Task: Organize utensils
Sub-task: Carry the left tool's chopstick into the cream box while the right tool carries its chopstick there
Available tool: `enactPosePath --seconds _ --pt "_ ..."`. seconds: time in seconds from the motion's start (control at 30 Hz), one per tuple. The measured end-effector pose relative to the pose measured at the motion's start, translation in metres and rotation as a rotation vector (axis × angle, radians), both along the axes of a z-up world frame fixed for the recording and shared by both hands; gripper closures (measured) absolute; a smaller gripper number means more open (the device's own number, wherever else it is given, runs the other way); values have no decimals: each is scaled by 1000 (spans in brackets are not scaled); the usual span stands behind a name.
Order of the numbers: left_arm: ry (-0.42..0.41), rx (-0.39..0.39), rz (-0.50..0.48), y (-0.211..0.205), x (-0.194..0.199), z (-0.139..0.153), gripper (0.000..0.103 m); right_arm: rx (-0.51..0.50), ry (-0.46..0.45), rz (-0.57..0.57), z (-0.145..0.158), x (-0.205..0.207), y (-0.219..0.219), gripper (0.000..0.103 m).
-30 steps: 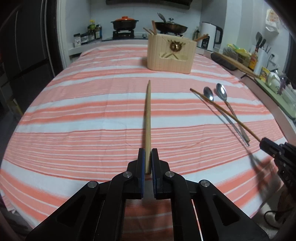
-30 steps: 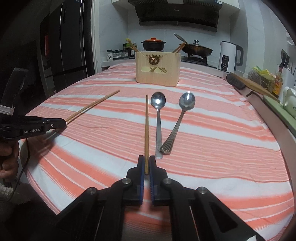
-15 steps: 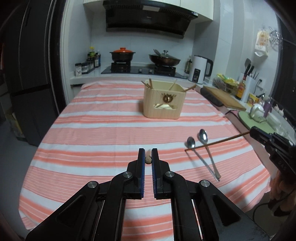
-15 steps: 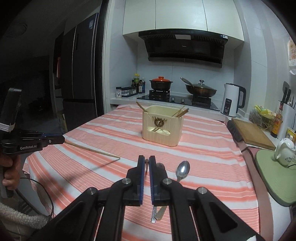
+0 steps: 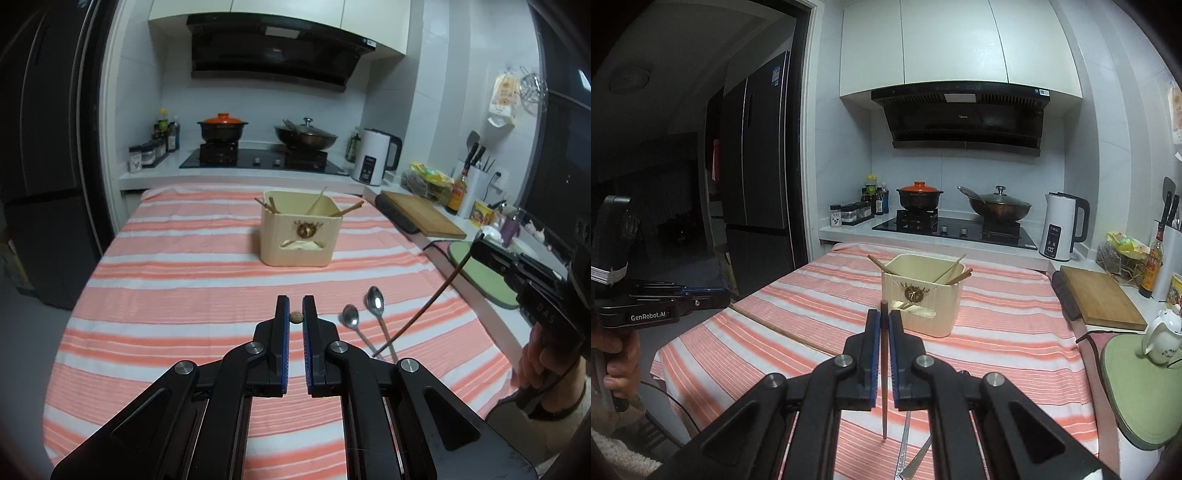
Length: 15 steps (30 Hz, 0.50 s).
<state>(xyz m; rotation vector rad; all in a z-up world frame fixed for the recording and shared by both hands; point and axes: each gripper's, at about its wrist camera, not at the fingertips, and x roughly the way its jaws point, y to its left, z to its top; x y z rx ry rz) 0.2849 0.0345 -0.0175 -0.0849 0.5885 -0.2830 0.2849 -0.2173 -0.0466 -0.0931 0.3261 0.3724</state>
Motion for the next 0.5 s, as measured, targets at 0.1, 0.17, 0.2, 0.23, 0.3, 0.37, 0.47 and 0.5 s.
enactPosePath --seconds 0.1,0.17,0.2,0.23,0.3,0.37,0.47,0.5 --pt "-9 -2 -5 -2 -1 7 98 10 -12 6 8 0 1 98" --pt "-18 0 -5 -3 -2 10 98 13 -22 9 13 1 1 98" --pt "-22 -2 -7 -4 -2 12 98 14 -27 11 15 1 1 98" --pt "-25 -2 -8 -5 -1 13 98 15 -31 14 17 1 2 98" --pt "-32 -1 -7 -7 0 16 98 16 -39 20 20 2 3 98" --pt "-35 -7 -9 -7 1 18 98 17 -45 24 24 4 4 98" --pt "-44 -4 -13 -10 2 22 98 24 -54 29 29 6 5 98" --pt "-45 -3 -15 -11 3 23 98 25 -58 32 31 6 5 98"
